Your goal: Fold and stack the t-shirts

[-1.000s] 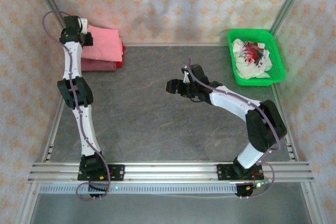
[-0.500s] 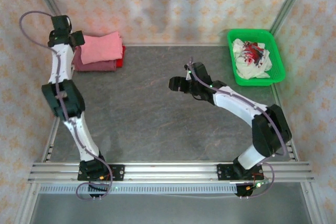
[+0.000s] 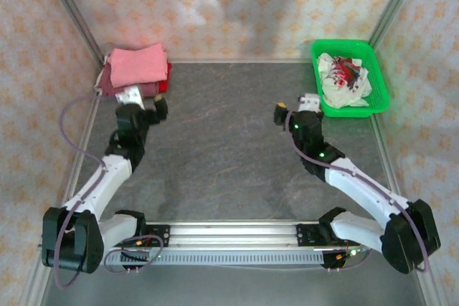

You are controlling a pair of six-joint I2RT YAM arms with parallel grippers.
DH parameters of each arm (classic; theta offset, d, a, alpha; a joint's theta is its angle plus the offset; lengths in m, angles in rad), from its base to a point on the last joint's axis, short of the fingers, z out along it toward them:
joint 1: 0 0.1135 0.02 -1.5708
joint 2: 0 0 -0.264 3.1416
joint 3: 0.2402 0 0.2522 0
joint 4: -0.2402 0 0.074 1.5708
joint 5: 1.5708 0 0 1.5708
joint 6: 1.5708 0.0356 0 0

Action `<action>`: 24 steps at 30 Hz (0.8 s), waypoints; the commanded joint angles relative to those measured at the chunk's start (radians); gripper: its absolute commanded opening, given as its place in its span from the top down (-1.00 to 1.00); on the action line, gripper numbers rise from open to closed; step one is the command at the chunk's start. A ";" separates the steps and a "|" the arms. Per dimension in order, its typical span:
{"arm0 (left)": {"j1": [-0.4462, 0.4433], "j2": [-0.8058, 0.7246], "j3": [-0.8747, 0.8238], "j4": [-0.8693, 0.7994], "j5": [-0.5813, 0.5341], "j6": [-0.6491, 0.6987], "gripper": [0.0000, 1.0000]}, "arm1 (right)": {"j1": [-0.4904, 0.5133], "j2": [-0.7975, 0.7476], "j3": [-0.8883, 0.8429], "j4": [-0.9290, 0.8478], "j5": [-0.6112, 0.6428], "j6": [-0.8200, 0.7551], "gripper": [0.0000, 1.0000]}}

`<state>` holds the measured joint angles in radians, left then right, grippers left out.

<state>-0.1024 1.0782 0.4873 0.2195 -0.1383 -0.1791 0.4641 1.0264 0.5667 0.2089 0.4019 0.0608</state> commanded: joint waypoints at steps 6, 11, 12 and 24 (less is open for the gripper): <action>-0.015 -0.060 -0.186 0.203 -0.189 0.093 -1.00 | -0.129 -0.067 -0.178 0.102 0.149 0.020 -0.93; -0.014 0.121 -0.130 0.287 -0.189 0.110 -1.00 | -0.238 0.022 -0.216 0.251 0.053 -0.034 -0.95; -0.013 0.150 -0.118 0.313 -0.204 0.113 -1.00 | -0.265 0.041 -0.218 0.262 0.017 -0.016 -0.95; 0.011 0.406 -0.108 0.602 -0.125 0.175 -1.00 | -0.377 0.266 -0.295 0.646 -0.167 -0.079 -0.99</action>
<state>-0.1020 1.4864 0.4019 0.6971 -0.2859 -0.0303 0.1127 1.2774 0.2897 0.6758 0.2771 0.0280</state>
